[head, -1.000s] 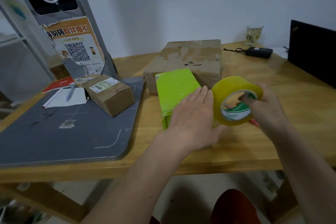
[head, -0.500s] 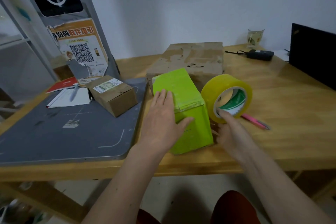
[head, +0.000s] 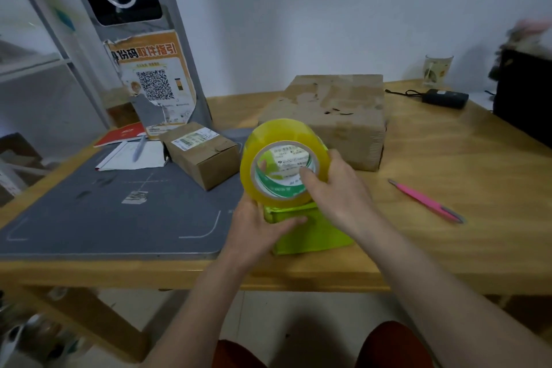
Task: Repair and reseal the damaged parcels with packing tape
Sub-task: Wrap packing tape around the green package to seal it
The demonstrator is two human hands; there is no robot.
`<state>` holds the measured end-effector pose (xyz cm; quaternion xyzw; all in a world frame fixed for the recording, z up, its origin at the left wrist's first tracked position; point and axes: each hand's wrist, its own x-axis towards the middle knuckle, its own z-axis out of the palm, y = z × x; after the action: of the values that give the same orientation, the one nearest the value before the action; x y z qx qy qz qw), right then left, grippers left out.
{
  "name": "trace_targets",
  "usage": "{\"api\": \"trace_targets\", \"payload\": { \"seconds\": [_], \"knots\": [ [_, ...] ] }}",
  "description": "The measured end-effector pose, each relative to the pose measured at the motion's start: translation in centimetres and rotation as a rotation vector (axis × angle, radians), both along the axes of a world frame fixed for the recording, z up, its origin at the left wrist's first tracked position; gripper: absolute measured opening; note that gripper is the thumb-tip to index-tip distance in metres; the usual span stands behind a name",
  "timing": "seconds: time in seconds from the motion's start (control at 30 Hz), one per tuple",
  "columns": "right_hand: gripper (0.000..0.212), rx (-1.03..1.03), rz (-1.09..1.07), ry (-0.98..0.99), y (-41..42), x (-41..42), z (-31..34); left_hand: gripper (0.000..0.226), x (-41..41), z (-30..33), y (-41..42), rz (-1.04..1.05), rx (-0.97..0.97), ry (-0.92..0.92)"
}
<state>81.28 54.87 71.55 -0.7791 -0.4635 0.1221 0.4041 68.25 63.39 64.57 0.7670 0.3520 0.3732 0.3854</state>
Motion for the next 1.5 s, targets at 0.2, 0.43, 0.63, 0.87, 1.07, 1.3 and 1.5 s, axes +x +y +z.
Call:
{"api": "trace_targets", "payload": {
  "seconds": [0.2, 0.43, 0.63, 0.87, 1.07, 1.3, 1.5],
  "knots": [
    [0.023, -0.01, 0.058, -0.1, 0.2, 0.8, 1.4, 0.082, -0.9, -0.6, 1.5, -0.051, 0.134, 0.031],
    [0.024, 0.21, -0.167, 0.041, -2.6, 8.1, 2.6, 0.087, -0.9, -0.8, 1.9, -0.127, 0.249, 0.063],
    [0.025, 0.233, -0.195, -0.083, -2.9, 8.3, 2.2, 0.089, -1.1, -0.7, 1.9, -0.113, 0.254, 0.071],
    [0.037, 0.176, -0.235, -0.284, -3.5, 7.7, 2.9, 0.088, -1.1, -0.6, 1.7, -0.113, 0.242, 0.095],
    [0.042, 0.142, -0.216, -0.298, -3.9, 7.7, 3.3, 0.088, -1.1, -0.4, 1.6, -0.111, 0.24, 0.104],
    [0.042, 0.111, -0.203, -0.371, -3.9, 7.8, 3.6, 0.087, -1.0, -0.3, 1.6, -0.12, 0.233, 0.099],
    [0.041, 0.066, -0.213, -0.39, -4.1, 9.3, 3.3, 0.088, -1.4, -0.2, 1.3, -0.1, 0.209, 0.11]
  ]
}}
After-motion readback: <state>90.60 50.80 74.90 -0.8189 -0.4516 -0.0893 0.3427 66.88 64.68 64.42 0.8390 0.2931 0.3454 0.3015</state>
